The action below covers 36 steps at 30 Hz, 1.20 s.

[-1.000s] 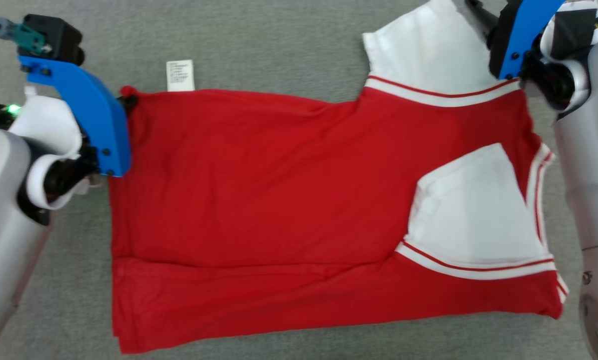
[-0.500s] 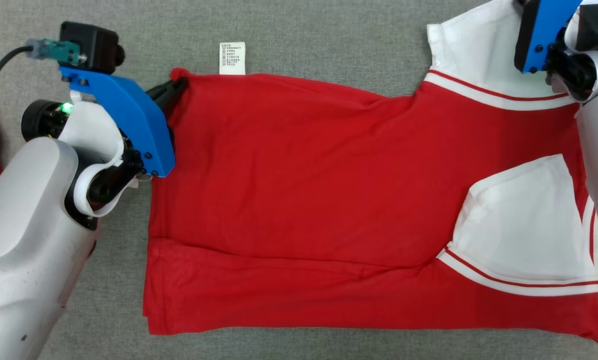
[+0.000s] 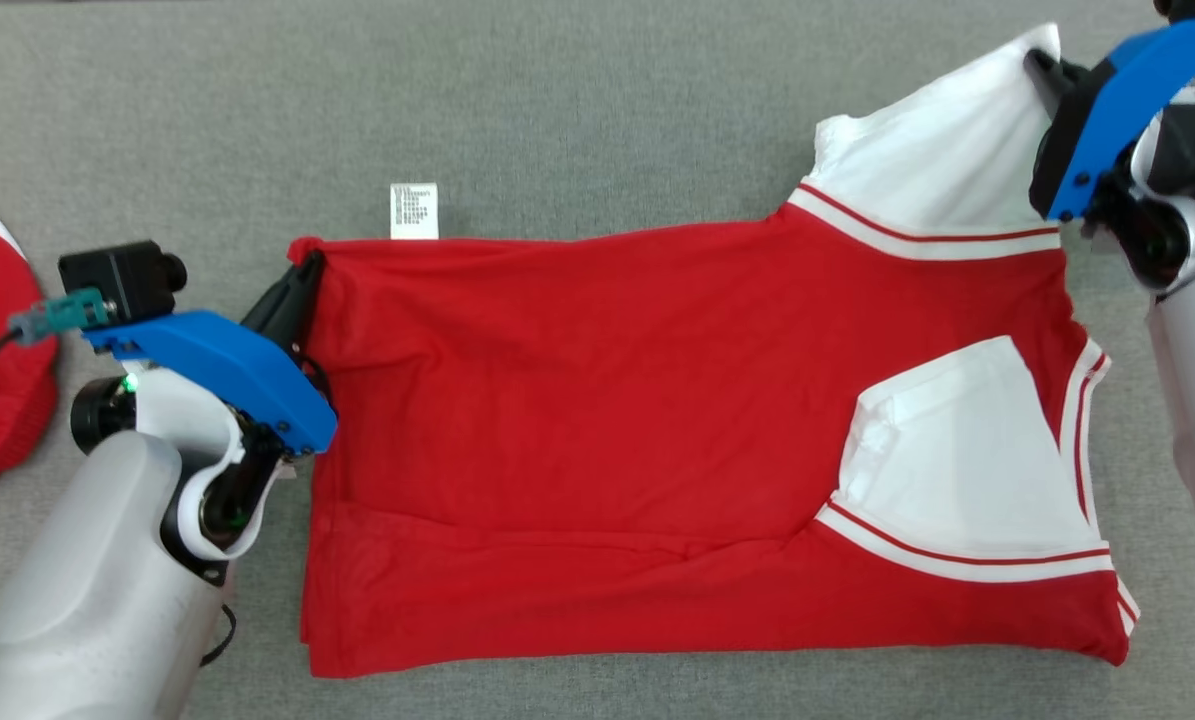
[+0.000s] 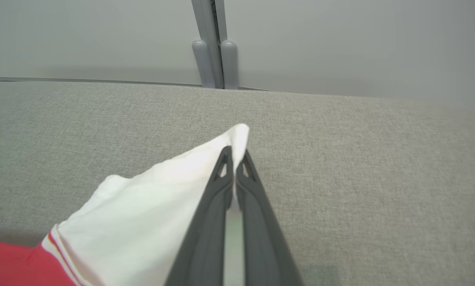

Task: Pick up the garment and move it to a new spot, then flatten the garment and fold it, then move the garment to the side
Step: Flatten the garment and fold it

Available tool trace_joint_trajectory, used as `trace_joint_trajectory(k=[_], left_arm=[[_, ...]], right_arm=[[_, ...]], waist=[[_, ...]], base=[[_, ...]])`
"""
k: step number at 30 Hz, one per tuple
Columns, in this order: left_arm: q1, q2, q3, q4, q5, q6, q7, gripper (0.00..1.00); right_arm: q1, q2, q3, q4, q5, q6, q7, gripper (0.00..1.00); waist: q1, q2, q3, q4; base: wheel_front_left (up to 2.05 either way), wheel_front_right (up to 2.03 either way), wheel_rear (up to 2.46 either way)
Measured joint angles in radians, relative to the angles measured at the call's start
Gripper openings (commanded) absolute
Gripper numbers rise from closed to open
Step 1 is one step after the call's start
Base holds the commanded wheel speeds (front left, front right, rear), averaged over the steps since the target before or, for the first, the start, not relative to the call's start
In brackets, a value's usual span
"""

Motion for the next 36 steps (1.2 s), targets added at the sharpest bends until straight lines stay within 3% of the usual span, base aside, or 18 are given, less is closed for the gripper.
trace_joint_trajectory(k=[7, 17, 24, 32, 33, 34, 35, 36], left_arm=[[0.084, -0.035, -0.024, -0.011, 0.015, -0.06, -0.12, 0.0], [0.231, -0.007, -0.062, -0.023, 0.051, -0.078, -0.203, 0.0], [0.283, -0.001, -0.087, -0.012, 0.072, -0.072, -0.227, 0.0], [0.309, -0.008, -0.092, 0.019, 0.078, -0.059, -0.258, 0.0], [0.312, -0.008, -0.09, 0.022, 0.078, -0.058, -0.263, 0.11], [0.314, -0.01, -0.09, 0.026, 0.078, -0.058, -0.264, 0.31], [0.316, -0.012, -0.091, 0.03, 0.078, -0.057, -0.264, 0.46], [0.316, -0.013, -0.092, 0.033, 0.078, -0.057, -0.265, 0.79]], right_arm=[[0.175, -0.052, 0.042, -0.143, 0.174, 0.0, 0.002, 0.0], [0.541, -0.122, -0.02, -0.491, 0.268, 0.0, 0.118, 0.0], [0.755, -0.054, -0.159, -0.681, 0.241, 0.0, 0.231, 0.0], [0.946, 0.092, -0.28, -0.87, 0.18, 0.0, 0.319, 0.0], [0.961, 0.107, -0.29, -0.89, 0.169, 0.0, 0.328, 0.0], [0.976, 0.118, -0.297, -0.906, 0.158, 0.0, 0.338, 0.0], [0.991, 0.129, -0.303, -0.918, 0.152, 0.0, 0.35, 0.23], [1.006, 0.139, -0.305, -0.929, 0.149, 0.0, 0.362, 0.96]], waist=[[-0.0001, 0.0, -0.108, 0.009], [-0.0003, 0.0001, -0.194, 0.001], [-0.0002, 0.0, -0.214, 0.003], [-0.0001, 0.0001, -0.224, 0.001], [-0.0001, 0.0001, -0.224, -0.001], [-0.0001, 0.0001, -0.224, -0.003], [0.0, 0.0001, -0.225, -0.005], [0.0, 0.0, -0.225, -0.006]], base=[[0.0, 0.0, 0.0], [0.0, 0.0, 0.0], [0.0, 0.0, 0.0], [0.0, 0.0, 0.0], [0.0, 0.0, 0.0], [0.0, 0.0, 0.0], [0.0, 0.0, 0.0], [0.0, 0.0, 0.0]])
